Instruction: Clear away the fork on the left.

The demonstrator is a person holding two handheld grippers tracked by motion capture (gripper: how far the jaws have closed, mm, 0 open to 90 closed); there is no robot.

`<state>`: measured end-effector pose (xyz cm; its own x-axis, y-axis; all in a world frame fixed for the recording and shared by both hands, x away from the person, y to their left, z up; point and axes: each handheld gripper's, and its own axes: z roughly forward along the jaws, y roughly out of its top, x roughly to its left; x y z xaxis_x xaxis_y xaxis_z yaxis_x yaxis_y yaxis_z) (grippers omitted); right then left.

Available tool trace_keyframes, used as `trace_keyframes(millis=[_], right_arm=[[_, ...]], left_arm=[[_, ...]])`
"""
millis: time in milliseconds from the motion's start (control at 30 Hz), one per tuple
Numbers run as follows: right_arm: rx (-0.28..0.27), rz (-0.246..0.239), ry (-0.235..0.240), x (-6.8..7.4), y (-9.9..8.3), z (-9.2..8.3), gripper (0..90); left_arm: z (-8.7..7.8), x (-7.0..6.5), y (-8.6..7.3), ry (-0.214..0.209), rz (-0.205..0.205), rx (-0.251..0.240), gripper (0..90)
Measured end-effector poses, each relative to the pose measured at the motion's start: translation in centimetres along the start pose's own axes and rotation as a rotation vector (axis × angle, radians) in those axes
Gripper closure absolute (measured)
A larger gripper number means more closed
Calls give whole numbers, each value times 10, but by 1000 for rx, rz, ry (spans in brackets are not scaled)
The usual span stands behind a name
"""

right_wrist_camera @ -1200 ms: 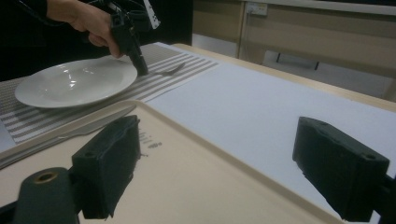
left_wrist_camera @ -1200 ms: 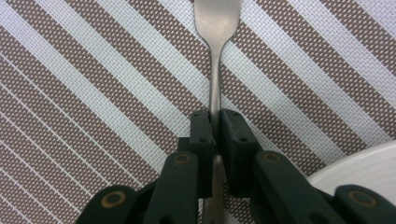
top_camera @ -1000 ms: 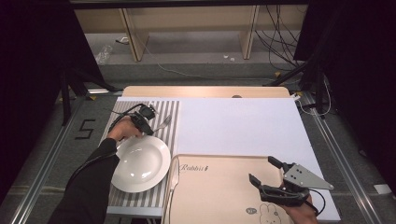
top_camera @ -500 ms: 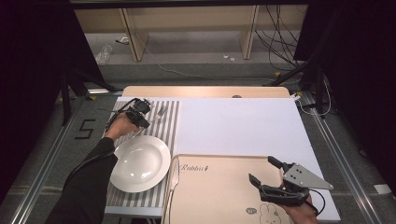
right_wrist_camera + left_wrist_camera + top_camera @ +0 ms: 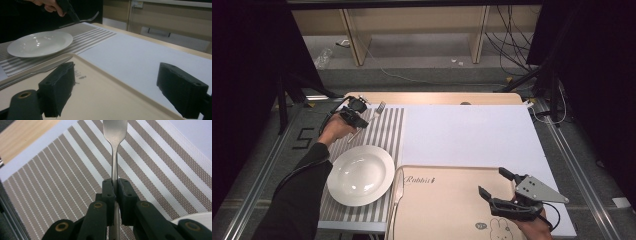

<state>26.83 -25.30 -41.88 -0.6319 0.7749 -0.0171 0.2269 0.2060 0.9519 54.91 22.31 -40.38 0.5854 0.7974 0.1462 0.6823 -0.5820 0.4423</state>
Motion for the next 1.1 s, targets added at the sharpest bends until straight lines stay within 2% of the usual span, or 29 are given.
trace_keyframes(millis=[100, 200, 233, 367, 433, 567, 733, 800, 900, 1000, 1100], right_arm=[[1, 2, 0, 0, 0, 0, 159], [2, 1, 0, 0, 0, 0, 159], [1, 2, 0, 0, 0, 0, 159], [-2, 1, -1, 0, 0, 0, 159], [9, -1, -3, 0, 0, 0, 159], [7, 0, -3, 0, 0, 0, 159], [7, -1, -3, 0, 0, -1, 159], [2, -1, -2, 0, 0, 0, 159], [1, 1, -1, 0, 0, 0, 159], [1, 0, -1, 1, 0, 0, 159], [0, 0, -2, 1, 0, 0, 159]], left_arm=[[-6, 1, 1, -5, -9, -20, 838], [-14, 2, 1, -56, -30, -56, 838], [-16, 1, 1, -59, -30, -60, 838], [-28, -6, 2, -119, -31, -93, 838], [-34, -12, 3, -149, -21, -94, 838], [-46, -22, 4, -239, -43, -129, 838], [-53, -38, 2, -323, -36, -159, 838], [-54, -46, 1, -348, -28, -168, 838], [-55, -60, -1, -358, 8, -172, 838], [-54, -74, -3, -387, 36, -173, 838], [-53, -86, -5, -423, 47, -184, 838]])
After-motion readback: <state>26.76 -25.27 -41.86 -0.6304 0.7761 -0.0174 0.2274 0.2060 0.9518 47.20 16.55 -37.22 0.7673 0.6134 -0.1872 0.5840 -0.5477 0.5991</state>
